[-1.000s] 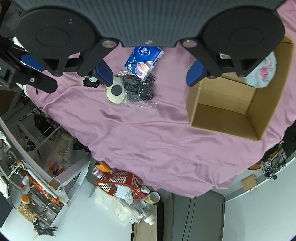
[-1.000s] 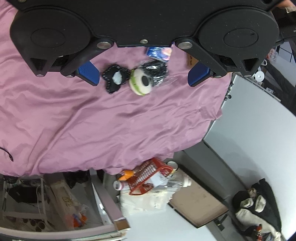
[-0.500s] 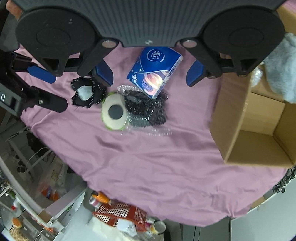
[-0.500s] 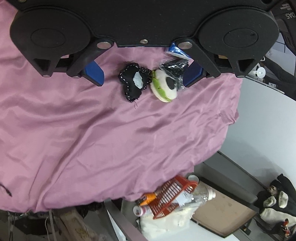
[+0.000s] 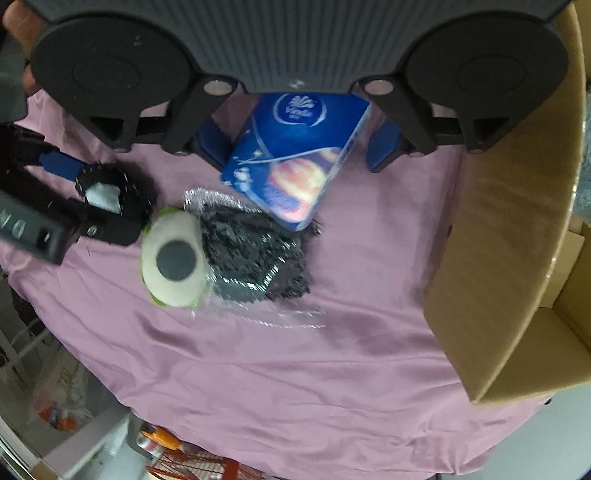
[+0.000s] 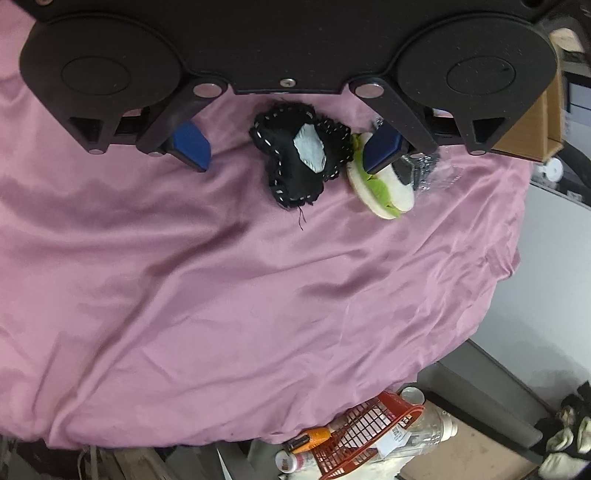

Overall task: Organize soft objects
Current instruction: 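Grasp the blue tissue pack with the left gripper while the right grasps the black-white plush, then carry the tissue pack into the box with the left while the right drops the plush there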

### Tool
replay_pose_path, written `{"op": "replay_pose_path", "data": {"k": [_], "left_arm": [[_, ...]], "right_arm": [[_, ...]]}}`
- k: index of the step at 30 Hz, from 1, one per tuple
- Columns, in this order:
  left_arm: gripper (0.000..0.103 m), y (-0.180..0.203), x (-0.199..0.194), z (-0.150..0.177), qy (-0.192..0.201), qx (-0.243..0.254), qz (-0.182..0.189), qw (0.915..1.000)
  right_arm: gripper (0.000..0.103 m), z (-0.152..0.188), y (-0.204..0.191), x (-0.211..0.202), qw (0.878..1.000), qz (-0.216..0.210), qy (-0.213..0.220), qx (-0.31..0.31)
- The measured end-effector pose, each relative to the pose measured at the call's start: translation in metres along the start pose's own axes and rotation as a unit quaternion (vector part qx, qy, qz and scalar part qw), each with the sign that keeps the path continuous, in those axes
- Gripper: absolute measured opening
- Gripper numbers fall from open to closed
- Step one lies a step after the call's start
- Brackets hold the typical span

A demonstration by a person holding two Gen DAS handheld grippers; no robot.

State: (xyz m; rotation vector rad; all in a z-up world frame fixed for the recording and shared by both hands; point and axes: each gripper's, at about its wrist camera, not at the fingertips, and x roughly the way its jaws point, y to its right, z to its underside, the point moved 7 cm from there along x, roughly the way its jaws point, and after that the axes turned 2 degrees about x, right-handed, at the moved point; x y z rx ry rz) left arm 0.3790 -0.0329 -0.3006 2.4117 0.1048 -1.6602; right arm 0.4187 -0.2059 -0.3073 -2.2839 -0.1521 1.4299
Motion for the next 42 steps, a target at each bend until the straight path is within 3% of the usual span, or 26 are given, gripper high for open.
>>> {"op": "replay_pose_path", "data": {"k": [1,2,3,5,8,26,42], "left_arm": [[0.06,-0.002,-0.001,-0.001,0.003,-0.002,-0.005,1.0],[0.057,-0.003,-0.002,-0.003,0.004,-0.006,-0.007,0.9999],[0.056,-0.005,-0.004,-0.003,0.004,-0.012,-0.005,0.9999],[0.056,-0.008,-0.007,-0.004,0.007,-0.02,0.0,0.9998],[0.056,-0.008,-0.017,-0.005,0.016,-0.022,-0.001,0.9996],[0.056,-0.015,-0.107,-0.01,0.089,-0.03,0.039,0.9948],[0.056,-0.052,-0.16,-0.019,0.134,-0.034,0.06,0.9885]], "right_arm": [[0.078,-0.001,0.0,0.002,1.0,0.008,0.003,-0.009],[0.065,-0.002,0.0,0.002,1.0,0.018,0.008,-0.019],[0.057,-0.003,0.0,0.001,0.999,0.026,0.014,-0.029],[0.029,-0.004,0.0,0.0,0.999,0.019,0.016,-0.032],[0.021,-0.005,0.003,-0.007,1.0,0.002,0.019,-0.018],[0.018,0.0,-0.017,-0.082,0.994,-0.087,0.068,-0.016],[0.018,0.023,-0.07,-0.121,0.987,-0.1,0.1,-0.073]]}}
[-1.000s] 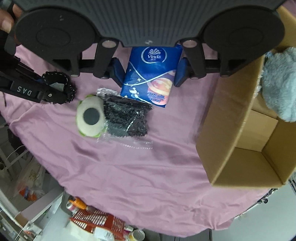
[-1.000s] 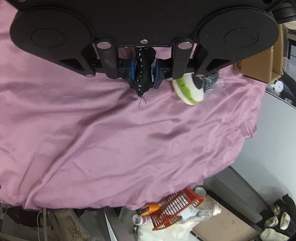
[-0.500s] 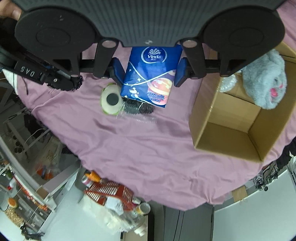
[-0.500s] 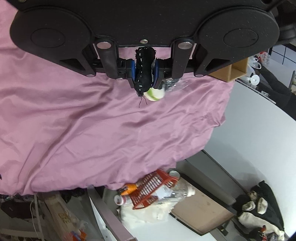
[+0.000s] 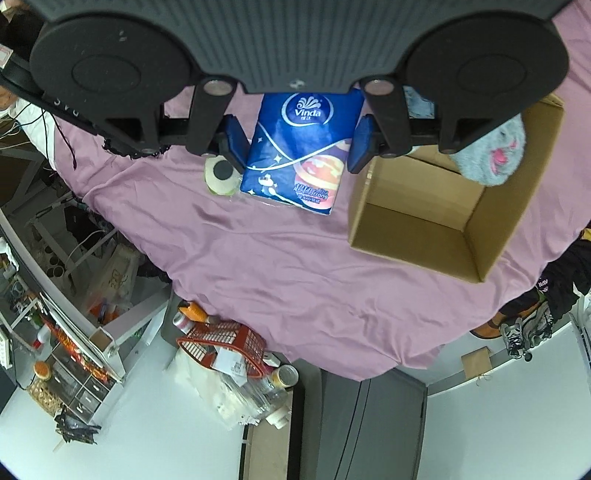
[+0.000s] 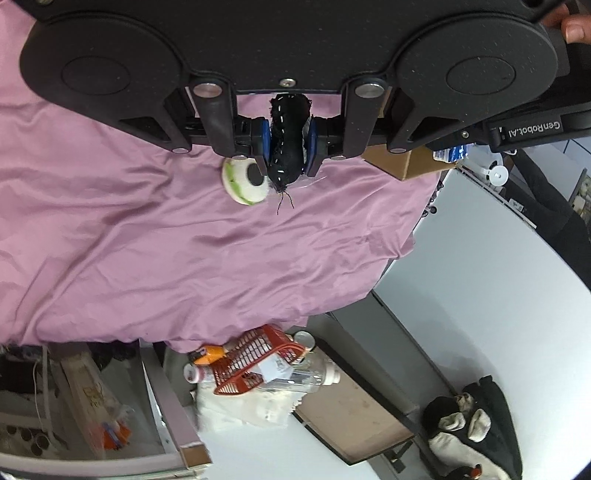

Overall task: Organize soft objects
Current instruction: 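Carry the tissue pack into the box with the left while the right drops the plush there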

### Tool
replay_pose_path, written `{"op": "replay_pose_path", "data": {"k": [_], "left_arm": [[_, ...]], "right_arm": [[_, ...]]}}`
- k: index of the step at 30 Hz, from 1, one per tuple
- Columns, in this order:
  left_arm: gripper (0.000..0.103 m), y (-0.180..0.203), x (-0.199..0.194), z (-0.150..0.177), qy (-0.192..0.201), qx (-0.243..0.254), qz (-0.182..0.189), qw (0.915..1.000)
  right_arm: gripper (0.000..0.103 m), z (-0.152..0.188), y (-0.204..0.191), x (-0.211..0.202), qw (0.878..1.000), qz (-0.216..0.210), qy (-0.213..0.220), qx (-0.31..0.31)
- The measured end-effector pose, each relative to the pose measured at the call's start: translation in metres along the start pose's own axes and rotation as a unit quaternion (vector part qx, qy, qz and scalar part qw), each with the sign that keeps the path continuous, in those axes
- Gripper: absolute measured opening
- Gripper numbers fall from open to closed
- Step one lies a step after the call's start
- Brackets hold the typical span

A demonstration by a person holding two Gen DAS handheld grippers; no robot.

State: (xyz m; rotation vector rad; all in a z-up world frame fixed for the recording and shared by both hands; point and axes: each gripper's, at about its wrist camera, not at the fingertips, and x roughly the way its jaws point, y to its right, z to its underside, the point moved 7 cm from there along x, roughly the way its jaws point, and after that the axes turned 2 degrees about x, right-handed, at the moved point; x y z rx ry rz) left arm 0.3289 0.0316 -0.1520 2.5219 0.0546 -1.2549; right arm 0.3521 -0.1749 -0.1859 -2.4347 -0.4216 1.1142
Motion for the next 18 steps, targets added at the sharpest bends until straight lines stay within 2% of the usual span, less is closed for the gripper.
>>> {"op": "replay_pose_path", "data": {"k": [3,7,18], "left_arm": [[0.056,-0.012,-0.004,-0.003,0.004,-0.005,0.002,1.0],[0.056,-0.03,-0.011,-0.007,0.009,-0.011,0.001,0.9999],[0.056,-0.083,-0.017,-0.024,0.019,-0.027,-0.009,0.9994]], "right_arm": [[0.018,0.001,-0.013,-0.007,0.999,0.019,0.02,-0.021],[0.018,0.001,-0.028,-0.013,0.999,0.016,0.034,-0.028],[0.018,0.008,-0.068,-0.006,0.997,0.011,0.043,-0.057]]}}
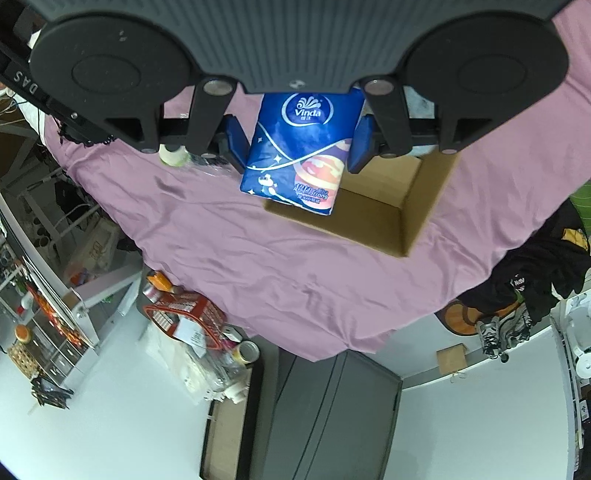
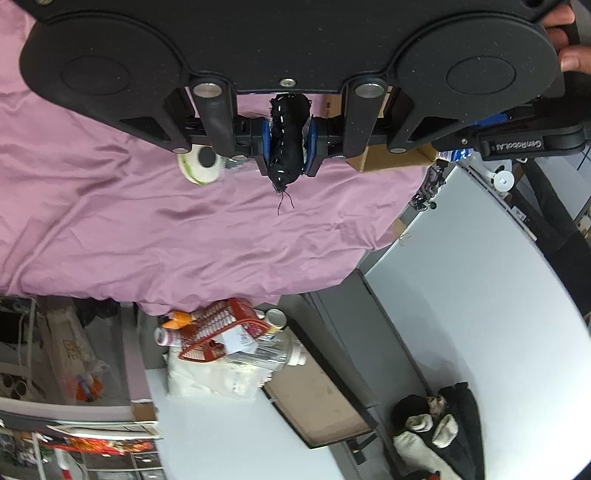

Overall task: Organize soft objects
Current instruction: 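Carry the tissue pack into the box with the left while the right drops the plush there, then move the left gripper to the bead bag while the right moves to the white-green plush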

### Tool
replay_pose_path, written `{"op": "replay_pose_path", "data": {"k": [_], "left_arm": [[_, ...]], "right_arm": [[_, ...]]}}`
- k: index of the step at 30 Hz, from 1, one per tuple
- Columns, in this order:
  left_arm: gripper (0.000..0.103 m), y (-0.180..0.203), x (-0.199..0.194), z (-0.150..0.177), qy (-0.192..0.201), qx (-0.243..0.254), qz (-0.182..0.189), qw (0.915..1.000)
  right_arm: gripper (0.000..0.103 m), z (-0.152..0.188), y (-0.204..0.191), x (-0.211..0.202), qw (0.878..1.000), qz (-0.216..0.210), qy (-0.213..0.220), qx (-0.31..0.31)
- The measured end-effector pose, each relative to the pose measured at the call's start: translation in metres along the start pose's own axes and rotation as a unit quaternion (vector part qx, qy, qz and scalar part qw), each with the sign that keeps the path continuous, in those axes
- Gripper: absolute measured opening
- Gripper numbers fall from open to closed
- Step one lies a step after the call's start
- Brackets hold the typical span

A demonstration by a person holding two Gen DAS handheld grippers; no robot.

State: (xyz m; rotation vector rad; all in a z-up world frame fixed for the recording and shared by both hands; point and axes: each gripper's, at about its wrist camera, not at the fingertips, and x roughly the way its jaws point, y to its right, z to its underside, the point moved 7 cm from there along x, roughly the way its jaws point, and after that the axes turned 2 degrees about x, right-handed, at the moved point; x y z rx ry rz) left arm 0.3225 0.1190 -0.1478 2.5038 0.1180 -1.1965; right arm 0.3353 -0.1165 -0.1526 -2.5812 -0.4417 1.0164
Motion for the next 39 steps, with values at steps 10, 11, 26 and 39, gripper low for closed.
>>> {"op": "replay_pose_path", "data": {"k": [10,11,26,39], "left_arm": [[0.056,-0.034,0.011,-0.018,0.002,-0.012,-0.008,0.9999],[0.056,-0.036,0.013,-0.019,0.002,-0.013,-0.009,0.9999],[0.063,-0.068,0.044,-0.03,-0.022,-0.029,-0.028,0.9989],[0.079,-0.065,0.031,-0.027,-0.029,-0.012,-0.038,0.9988]], "right_arm": [[0.019,0.005,-0.037,0.018,1.0,-0.013,-0.005,-0.028],[0.018,0.006,-0.04,0.021,1.0,-0.016,-0.007,-0.026],[0.019,0.024,-0.083,0.059,0.997,-0.07,-0.043,0.005],[0.055,0.023,-0.093,0.053,0.994,-0.093,-0.049,0.032]]}}
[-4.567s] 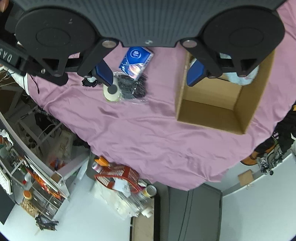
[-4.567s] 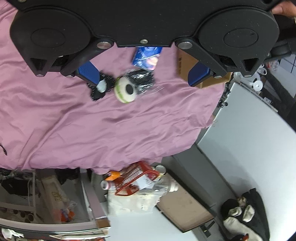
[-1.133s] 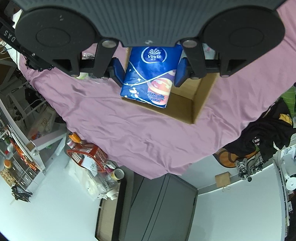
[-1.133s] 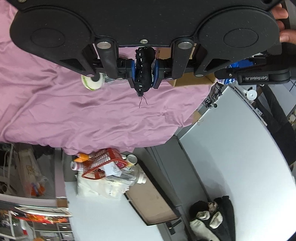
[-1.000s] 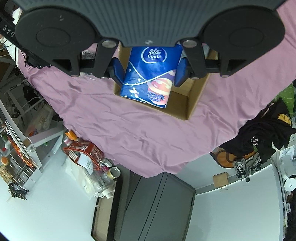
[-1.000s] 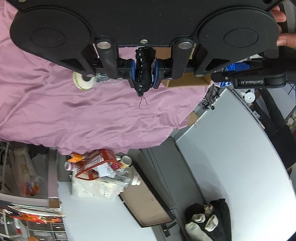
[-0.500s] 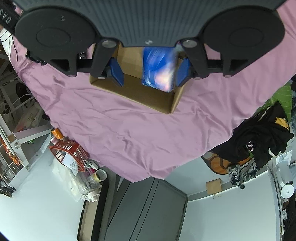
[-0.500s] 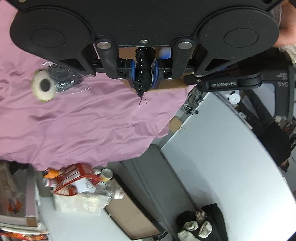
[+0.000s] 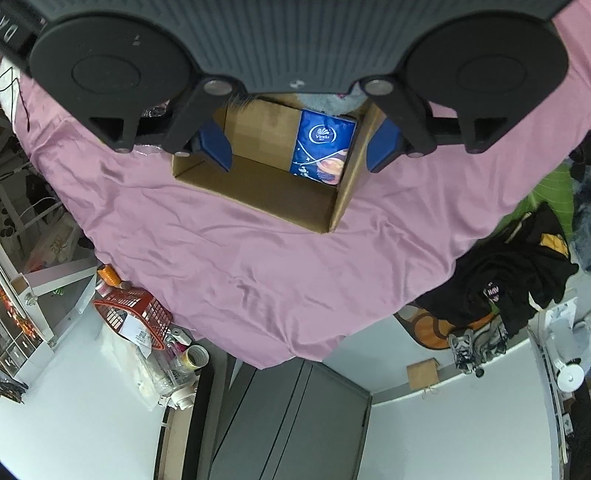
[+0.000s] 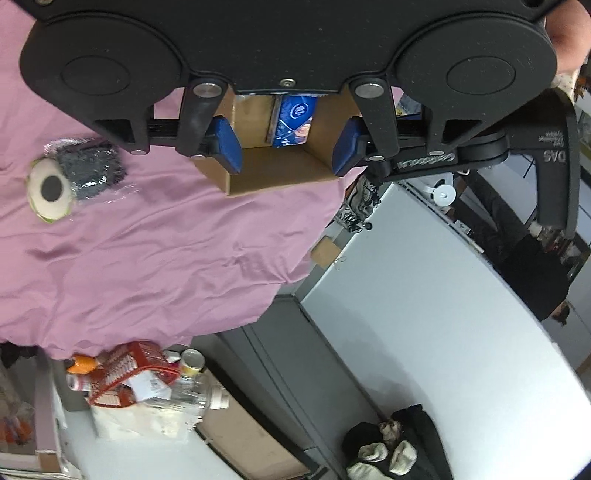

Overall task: Organize soft objects
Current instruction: 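Move the left gripper to the bead bag while the right moves to the white-green plush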

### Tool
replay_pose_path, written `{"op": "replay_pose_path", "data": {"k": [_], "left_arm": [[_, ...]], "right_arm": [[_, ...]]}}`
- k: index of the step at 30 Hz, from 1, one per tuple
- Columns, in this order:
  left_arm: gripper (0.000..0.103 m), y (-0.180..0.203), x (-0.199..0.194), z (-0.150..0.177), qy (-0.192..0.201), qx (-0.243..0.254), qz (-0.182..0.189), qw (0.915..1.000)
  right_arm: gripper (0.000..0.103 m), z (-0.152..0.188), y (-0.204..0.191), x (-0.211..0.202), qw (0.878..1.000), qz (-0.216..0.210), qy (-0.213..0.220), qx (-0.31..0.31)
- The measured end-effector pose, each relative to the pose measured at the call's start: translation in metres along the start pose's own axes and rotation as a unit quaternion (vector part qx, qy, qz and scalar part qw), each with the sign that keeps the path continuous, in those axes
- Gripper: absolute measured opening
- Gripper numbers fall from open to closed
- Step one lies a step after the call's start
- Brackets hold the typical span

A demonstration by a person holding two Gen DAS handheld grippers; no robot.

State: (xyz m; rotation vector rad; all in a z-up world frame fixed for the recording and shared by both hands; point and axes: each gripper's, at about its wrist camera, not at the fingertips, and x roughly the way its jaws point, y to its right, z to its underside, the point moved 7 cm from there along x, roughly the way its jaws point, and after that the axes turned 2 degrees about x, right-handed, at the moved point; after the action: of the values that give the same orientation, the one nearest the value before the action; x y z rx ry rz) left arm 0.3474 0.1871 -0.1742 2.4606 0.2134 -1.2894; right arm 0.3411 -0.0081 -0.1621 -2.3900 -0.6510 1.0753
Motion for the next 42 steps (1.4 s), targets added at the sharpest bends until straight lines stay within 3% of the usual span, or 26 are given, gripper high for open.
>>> {"op": "replay_pose_path", "data": {"k": [5,17,32,42], "left_arm": [[0.086,0.005,-0.009,0.006,-0.001,0.0,0.0,1.0],[0.101,0.025,-0.035,0.018,0.015,0.022,0.005,0.9996],[0.102,0.056,-0.057,0.025,0.038,0.046,-0.006,0.9982],[0.102,0.089,-0.065,0.024,0.068,0.081,0.008,0.9943]], "right_arm": [[0.072,-0.001,0.011,-0.015,0.999,0.044,0.006,-0.01],[0.094,-0.01,0.027,-0.051,0.997,0.07,0.017,-0.018],[0.098,-0.023,0.057,-0.098,0.995,0.085,0.036,-0.026],[0.101,-0.034,0.088,-0.116,0.994,0.099,0.052,-0.006]]}}
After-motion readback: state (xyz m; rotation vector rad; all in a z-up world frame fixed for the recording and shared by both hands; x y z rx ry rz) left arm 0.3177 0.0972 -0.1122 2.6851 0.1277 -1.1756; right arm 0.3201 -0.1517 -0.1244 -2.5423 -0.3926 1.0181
